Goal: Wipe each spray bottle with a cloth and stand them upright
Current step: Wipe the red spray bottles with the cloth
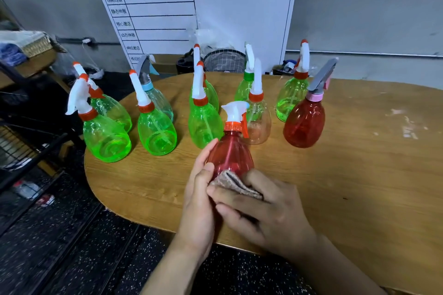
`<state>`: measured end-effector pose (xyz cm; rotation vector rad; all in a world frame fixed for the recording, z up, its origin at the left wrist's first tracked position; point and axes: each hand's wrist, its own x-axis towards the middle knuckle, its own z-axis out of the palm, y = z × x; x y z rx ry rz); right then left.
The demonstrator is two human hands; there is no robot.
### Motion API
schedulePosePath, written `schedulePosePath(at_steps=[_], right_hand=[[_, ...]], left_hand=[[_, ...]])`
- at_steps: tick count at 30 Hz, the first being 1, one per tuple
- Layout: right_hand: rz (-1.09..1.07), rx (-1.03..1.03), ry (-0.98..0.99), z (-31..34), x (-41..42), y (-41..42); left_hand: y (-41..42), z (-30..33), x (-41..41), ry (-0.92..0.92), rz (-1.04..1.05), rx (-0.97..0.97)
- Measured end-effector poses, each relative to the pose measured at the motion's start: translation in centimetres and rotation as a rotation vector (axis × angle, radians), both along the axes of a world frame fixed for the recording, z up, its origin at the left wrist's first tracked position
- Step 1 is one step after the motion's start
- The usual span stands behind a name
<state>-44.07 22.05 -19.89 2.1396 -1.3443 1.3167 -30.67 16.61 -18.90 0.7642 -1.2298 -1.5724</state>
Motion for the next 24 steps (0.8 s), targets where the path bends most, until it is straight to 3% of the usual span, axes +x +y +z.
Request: schedulePosePath(at_steps=[6, 9, 13, 19, 21, 24], right_hand=[[-0.151, 0.144, -0.389, 0.5, -2.5, -0.6], [-0.204, 0.17, -0.478, 0.6, -3.3, -1.1], [-0.148, 0.161, -0.42, 0.8, -2.1, -0.7], [-0.041, 0.028, -0.012, 0.0, 0.3, 0.2], [-0.051, 0.014, -0.033, 0.0, 0.0, 0.0], [-0.078, 0.068, -0.264, 0.5, -1.3, -0.2]], left_hand=[[0.1, -1.0, -0.9, -0.114, -0.061, -0.126], [0.8, -1.1, -1.2, -0.121, -0.119, -0.143], [0.5, -1.4, -1.0, -0.092, -0.059, -0.074], [-0.3, -0.8, -0.2, -0.041, 0.045, -0.014], [-0.2, -0.6, -0.2, -0.054, 0.038, -0.038], [0.2, -0.4, -0.6, -0.106, -0.014, -0.071]])
